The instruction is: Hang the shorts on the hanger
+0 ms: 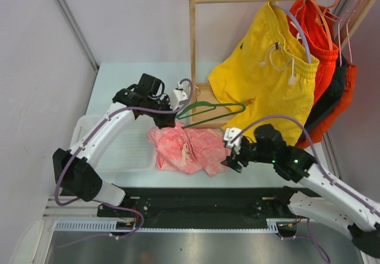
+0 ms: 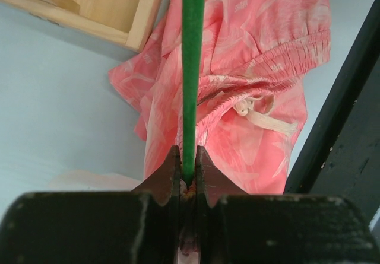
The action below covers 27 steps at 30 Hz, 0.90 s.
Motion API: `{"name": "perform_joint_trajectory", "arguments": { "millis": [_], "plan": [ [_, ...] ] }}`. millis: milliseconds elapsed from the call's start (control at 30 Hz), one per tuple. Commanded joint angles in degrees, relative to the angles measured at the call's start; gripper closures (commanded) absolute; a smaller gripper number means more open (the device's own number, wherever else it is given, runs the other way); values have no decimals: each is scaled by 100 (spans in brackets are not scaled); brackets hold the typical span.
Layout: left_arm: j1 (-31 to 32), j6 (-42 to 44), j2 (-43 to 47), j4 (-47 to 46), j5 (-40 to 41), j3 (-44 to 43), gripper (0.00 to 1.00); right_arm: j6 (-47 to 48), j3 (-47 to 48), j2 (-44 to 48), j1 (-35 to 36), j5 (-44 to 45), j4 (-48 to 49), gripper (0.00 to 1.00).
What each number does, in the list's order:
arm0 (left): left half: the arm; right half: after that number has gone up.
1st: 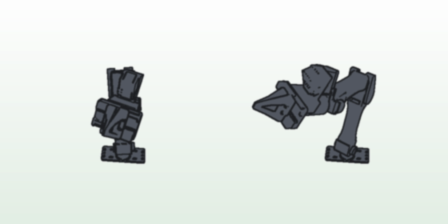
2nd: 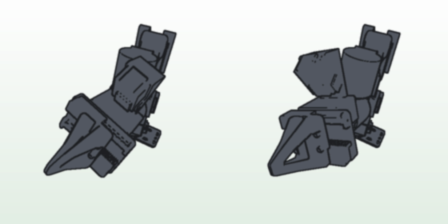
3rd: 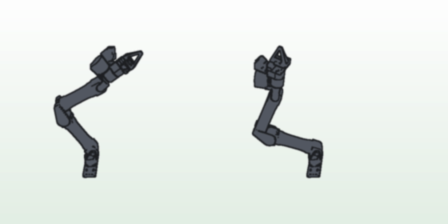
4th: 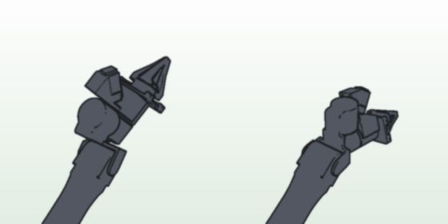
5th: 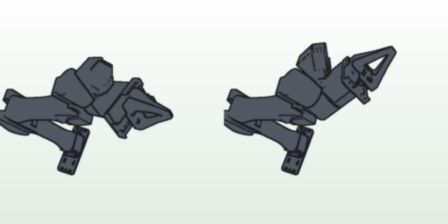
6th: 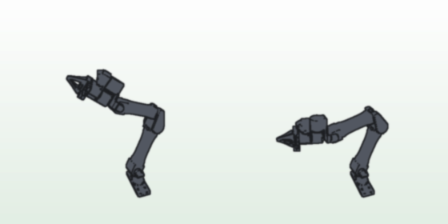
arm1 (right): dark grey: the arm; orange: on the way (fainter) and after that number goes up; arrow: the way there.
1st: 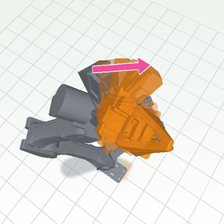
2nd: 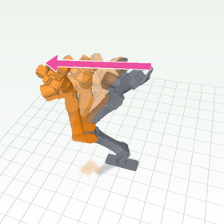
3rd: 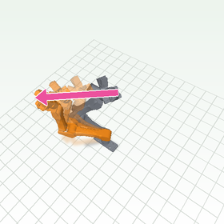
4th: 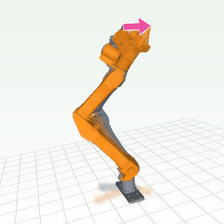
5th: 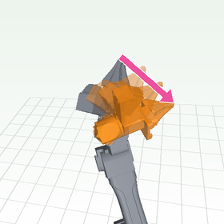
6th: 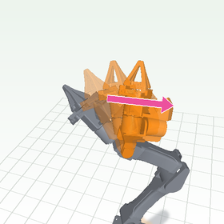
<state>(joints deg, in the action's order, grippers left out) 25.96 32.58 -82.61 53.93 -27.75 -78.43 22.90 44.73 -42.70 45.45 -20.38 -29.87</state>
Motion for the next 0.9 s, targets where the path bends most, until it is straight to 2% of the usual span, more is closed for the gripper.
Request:
{"name": "perform_joint_trajectory", "arguments": {
  "millis": [0, 33, 100, 133, 167, 267, 467, 633, 867],
  "plan": [
    [-64, -673, -97, -418, -108, -190, 100, -241, -210, -642, 770, 1104, 900, 28],
    [-73, -752, -106, -462, -125, -190, 100, -294, -254, -896, 1016, 1167, 1086, 24],
    [-73, -946, -115, -550, -169, -172, 100, -583, -438, -1195, 1307, 1981, 1813, 22],
    [-73, -1016, -89, -611, -170, -137, 100, -802, -456, -1571, 1717, 2873, 2000, 21],
    [-82, -1086, -80, -647, -204, -102, 100, -865, -500, -1732, 1843, 3021, 2168, 21],
    [-91, -1262, -10, -839, -292, 38, 100, -839, -597, -1882, 2160, 3039, 2634, 20],
    [-91, -1394, 8, -1077, -416, 153, 100, -831, -693, -2268, 2626, 3233, 2626, 18],
    [-126, -1473, 122, -1253, -556, 249, 100, -602, -974, -2585, 2688, 3899, 2934, 17],
    [-205, -1526, 263, -1464, -679, 460, 100, -584, -1080, -2919, 2688, 4130, 3092, 18]
  ]
}}
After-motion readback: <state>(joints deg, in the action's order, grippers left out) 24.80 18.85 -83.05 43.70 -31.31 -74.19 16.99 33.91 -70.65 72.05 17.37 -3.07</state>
